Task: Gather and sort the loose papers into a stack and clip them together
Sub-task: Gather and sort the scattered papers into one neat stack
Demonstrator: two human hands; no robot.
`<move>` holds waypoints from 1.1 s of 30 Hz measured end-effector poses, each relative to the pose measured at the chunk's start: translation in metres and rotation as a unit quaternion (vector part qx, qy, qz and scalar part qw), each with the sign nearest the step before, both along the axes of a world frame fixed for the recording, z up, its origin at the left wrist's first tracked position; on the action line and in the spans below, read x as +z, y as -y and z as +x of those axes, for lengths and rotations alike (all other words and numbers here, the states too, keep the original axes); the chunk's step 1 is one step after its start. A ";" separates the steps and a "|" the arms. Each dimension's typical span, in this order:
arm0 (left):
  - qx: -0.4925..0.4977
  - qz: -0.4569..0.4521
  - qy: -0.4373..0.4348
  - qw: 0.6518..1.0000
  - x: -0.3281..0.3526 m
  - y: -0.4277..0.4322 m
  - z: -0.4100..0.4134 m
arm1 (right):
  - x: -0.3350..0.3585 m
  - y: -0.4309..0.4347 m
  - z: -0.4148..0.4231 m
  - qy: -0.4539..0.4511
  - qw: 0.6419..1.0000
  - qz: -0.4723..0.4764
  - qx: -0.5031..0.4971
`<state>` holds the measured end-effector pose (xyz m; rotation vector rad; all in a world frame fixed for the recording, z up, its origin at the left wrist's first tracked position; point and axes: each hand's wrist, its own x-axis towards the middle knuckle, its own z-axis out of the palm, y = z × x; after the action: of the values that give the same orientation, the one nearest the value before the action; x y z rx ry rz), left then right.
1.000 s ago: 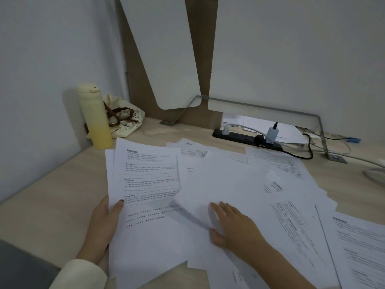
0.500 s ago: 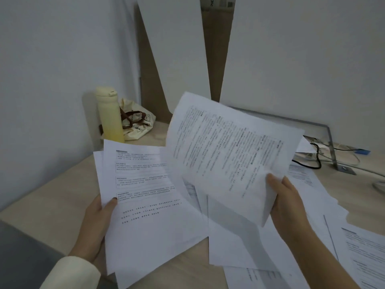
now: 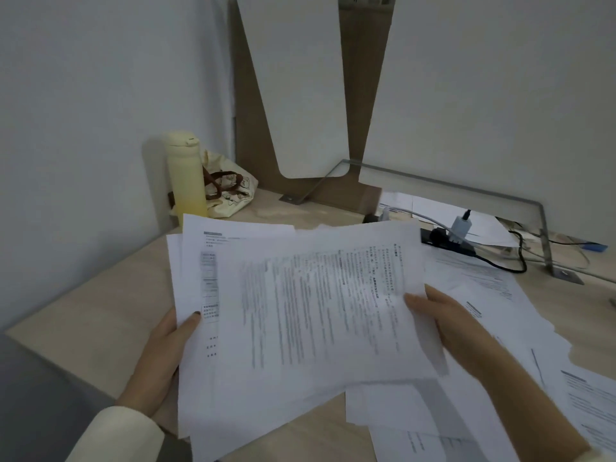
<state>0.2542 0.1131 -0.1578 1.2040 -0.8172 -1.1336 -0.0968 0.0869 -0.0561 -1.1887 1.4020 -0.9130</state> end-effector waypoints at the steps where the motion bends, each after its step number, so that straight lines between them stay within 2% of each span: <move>1: -0.013 0.005 -0.012 1.000 0.002 0.000 0.002 | 0.009 0.008 0.000 -0.060 0.998 -0.003 0.023; 3: -0.036 0.017 -0.027 0.999 0.004 0.002 0.007 | 0.023 0.025 0.009 -0.205 0.976 -0.018 0.072; 5: -0.054 0.028 -0.031 0.998 0.006 0.005 0.012 | 0.029 0.045 0.029 -0.353 0.928 -0.049 0.111; 6: -0.058 0.032 -0.029 0.997 0.007 0.005 0.014 | 0.030 0.052 0.044 -0.397 0.907 -0.064 0.123; 12: -0.063 0.052 -0.003 0.997 0.009 0.010 0.002 | 0.013 0.076 0.147 -0.474 0.843 -0.215 0.134; 17: -0.045 0.030 0.033 0.998 0.016 0.016 -0.006 | -0.010 0.098 0.184 -0.501 0.819 -0.264 0.088; 20: -0.040 0.058 0.009 0.997 0.013 0.020 -0.008 | -0.017 0.104 0.194 -0.508 0.817 -0.261 0.072; 23: -0.047 0.029 0.132 0.990 0.010 0.019 -0.010 | -0.025 0.103 0.198 -0.481 0.834 -0.257 0.082; 27: -0.023 0.016 0.197 0.980 0.004 0.019 -0.011 | -0.027 0.095 0.180 -0.448 0.856 -0.245 0.080; 30: 0.012 0.011 0.195 0.981 0.007 0.015 -0.012 | -0.025 0.086 0.137 -0.454 0.869 -0.180 0.083; 33: 0.039 0.015 0.177 0.983 0.008 0.011 -0.012 | -0.027 0.070 0.084 -0.487 0.865 -0.079 0.087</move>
<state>0.2424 0.1018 -0.1503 1.4746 -1.0122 -0.8818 -0.0131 0.0173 -0.0835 -2.0191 1.9594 -0.2544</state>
